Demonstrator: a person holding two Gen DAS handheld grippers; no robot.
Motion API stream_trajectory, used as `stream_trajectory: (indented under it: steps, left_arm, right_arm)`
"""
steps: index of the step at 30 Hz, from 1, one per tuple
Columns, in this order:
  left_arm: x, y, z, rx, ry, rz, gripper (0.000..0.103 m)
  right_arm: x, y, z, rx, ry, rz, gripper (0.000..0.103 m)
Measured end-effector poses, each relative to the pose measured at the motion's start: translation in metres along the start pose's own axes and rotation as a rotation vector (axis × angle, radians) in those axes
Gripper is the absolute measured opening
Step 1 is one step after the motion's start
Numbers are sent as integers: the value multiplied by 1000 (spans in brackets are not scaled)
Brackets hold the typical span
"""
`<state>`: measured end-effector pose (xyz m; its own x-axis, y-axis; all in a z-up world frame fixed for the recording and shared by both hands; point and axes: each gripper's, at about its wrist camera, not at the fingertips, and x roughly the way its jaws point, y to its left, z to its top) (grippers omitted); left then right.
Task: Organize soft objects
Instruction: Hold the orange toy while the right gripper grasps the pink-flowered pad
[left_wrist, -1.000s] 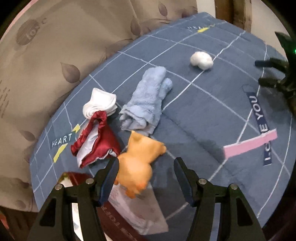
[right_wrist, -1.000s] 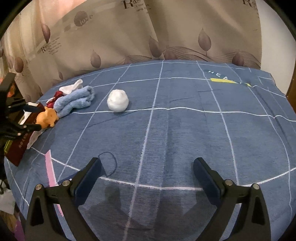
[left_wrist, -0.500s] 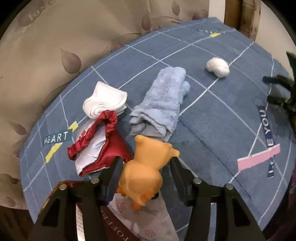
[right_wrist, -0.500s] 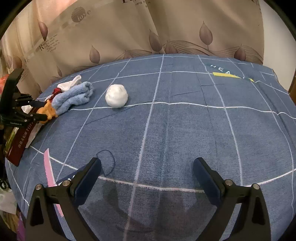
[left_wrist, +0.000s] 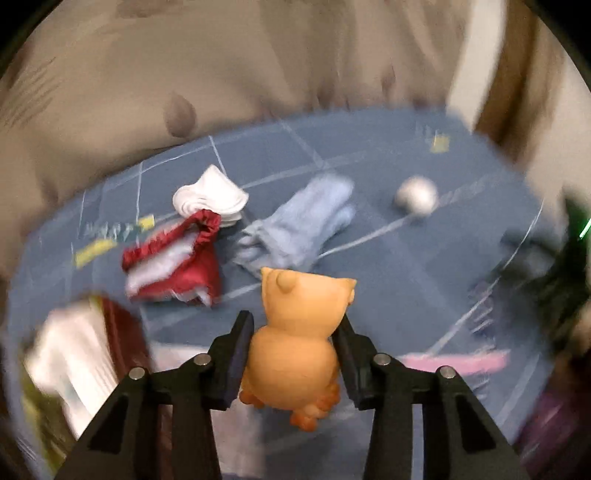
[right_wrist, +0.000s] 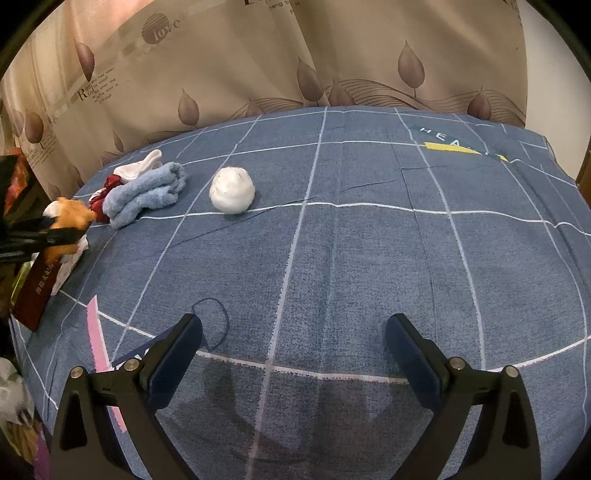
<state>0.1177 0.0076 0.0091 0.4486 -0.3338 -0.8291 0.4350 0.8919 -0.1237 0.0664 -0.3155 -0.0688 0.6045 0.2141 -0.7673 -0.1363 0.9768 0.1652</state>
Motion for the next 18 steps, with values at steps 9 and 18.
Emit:
stream_trajectory:
  steps: [9, 18]
  left_arm:
    - [-65, -44, -83, -296, -192, -180, 45]
    - [-132, -35, -146, -402, -287, -132, 46]
  right_arm:
    - [-13, 18, -3, -135, -54, 153, 98]
    - [4, 172, 25, -528, 58, 464, 99]
